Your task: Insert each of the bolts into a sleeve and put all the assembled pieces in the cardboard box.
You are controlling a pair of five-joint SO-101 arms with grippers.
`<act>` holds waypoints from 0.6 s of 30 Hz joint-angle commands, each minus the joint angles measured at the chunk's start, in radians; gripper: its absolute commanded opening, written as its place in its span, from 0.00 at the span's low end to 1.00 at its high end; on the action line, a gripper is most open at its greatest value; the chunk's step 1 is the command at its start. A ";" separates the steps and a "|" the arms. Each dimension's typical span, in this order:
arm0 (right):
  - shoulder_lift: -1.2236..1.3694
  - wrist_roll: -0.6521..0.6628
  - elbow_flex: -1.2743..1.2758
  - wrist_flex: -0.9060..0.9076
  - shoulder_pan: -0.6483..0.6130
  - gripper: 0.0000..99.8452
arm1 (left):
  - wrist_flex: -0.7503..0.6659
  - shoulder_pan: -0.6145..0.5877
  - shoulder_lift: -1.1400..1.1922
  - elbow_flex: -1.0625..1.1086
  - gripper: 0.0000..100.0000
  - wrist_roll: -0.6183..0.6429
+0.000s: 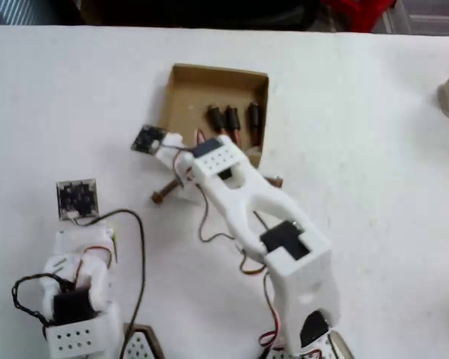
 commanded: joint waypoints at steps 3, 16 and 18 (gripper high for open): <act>0.085 -0.012 -0.170 0.117 0.016 0.12 | -0.002 -0.010 -0.008 -0.002 0.10 -0.012; -0.002 -0.181 -0.210 0.278 0.113 0.02 | -0.002 -0.010 -0.008 -0.002 0.10 -0.012; -0.044 -0.215 -0.210 0.321 0.150 0.02 | -0.002 -0.010 -0.008 -0.002 0.10 -0.012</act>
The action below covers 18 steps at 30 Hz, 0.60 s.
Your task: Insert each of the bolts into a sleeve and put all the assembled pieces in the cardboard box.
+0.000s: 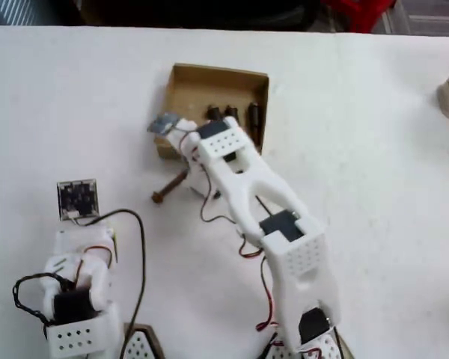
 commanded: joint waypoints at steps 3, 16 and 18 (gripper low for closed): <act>-0.153 -0.092 -0.011 0.122 0.116 0.02 | -0.002 -0.010 -0.008 -0.002 0.10 -0.012; -0.309 -0.140 0.285 0.044 0.372 0.02 | -0.002 -0.005 -0.008 -0.002 0.10 -0.012; -0.381 -0.140 0.373 0.002 0.401 0.02 | -0.002 -0.005 -0.008 -0.002 0.10 -0.012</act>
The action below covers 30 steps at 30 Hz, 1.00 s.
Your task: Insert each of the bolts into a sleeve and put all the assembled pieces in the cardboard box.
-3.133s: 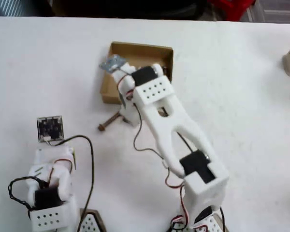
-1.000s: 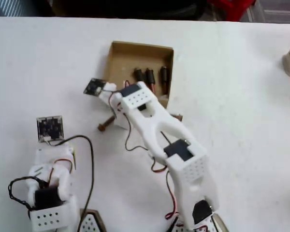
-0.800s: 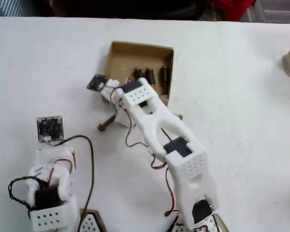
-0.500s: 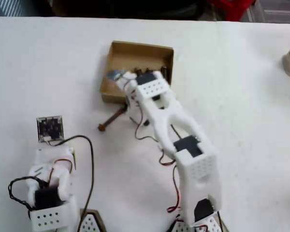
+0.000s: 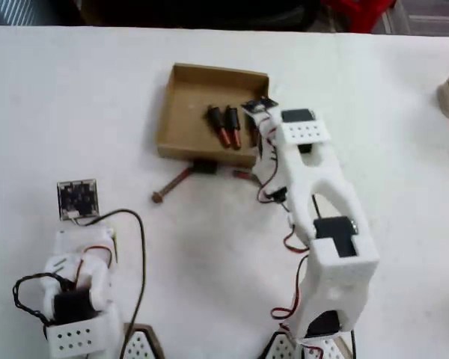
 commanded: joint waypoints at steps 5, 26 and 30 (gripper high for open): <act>-0.332 -0.017 0.344 -0.173 0.111 0.02 | 0.000 -0.005 -0.008 -0.002 0.10 -0.014; -0.852 0.133 1.017 -0.443 0.498 0.02 | -0.092 0.114 0.168 -0.258 0.10 -0.118; -0.858 0.133 1.017 -0.443 0.496 0.02 | -0.069 0.176 0.515 -0.491 0.10 -0.117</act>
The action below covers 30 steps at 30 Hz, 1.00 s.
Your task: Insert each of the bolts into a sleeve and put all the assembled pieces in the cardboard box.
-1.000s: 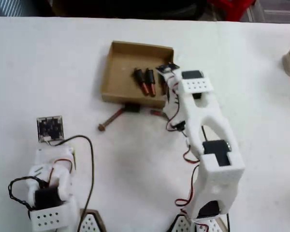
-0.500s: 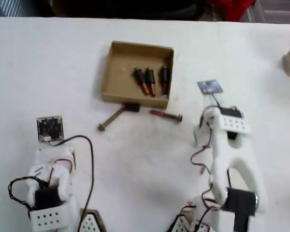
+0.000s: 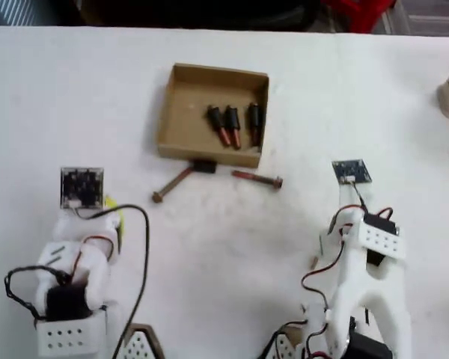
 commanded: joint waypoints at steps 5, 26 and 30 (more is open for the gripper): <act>-0.033 0.014 0.003 -0.031 0.018 0.02 | 0.086 0.160 0.642 -0.523 0.10 -0.023; -0.033 0.017 0.015 -0.042 0.018 0.02 | 0.114 0.700 1.563 -1.178 0.15 -0.727; -0.033 0.017 0.015 -0.044 0.018 0.02 | 0.158 0.707 1.756 -1.386 0.24 -0.726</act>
